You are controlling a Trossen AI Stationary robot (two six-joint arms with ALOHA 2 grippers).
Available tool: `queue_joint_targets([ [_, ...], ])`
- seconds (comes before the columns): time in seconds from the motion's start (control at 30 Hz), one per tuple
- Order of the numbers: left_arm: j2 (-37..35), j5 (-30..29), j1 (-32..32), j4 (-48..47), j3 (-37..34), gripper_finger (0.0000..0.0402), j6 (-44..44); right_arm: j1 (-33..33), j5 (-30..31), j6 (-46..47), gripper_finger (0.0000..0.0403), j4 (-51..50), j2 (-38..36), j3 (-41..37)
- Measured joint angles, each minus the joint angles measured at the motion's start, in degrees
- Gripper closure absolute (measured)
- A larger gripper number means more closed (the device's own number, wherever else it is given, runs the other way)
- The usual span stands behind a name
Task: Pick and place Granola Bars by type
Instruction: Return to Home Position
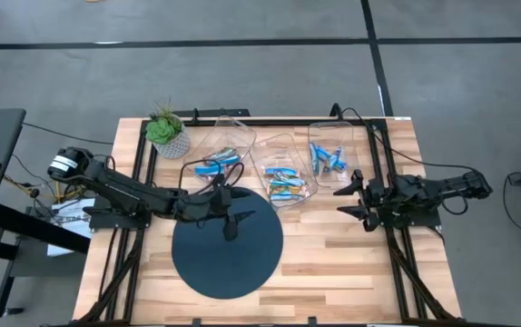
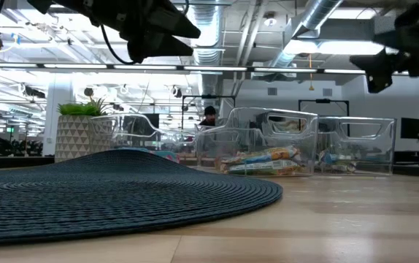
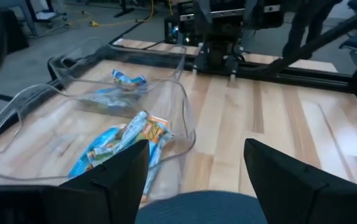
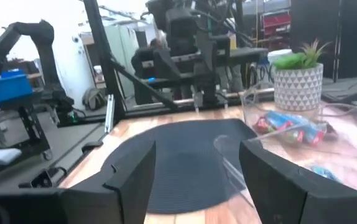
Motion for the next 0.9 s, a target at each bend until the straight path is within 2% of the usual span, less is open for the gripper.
queue_joint_targets([
  [0.27, 0.00, -1.65, 0.00, -1.66, 0.00, 0.0148, -2.19, 0.00, 0.19, -2.53, 0.0179, 2.03, -0.01, -0.85],
  [0.43, 0.00, 3.86, 0.05, 0.13, -1.11, 0.0148, -2.18, 0.00, 0.38, -3.06, 0.0179, 0.95, 0.01, -0.87],
  [0.73, -0.14, 15.78, 0.97, 20.22, -15.48, 0.0148, -3.44, -1.84, 0.72, -2.45, 0.0179, 1.02, -0.01, -0.92],
  [0.9, -5.37, 20.53, 3.16, 23.81, -24.64, 0.0147, -3.32, -2.25, 0.72, -2.45, 0.0179, 1.10, -0.01, -0.94],
])
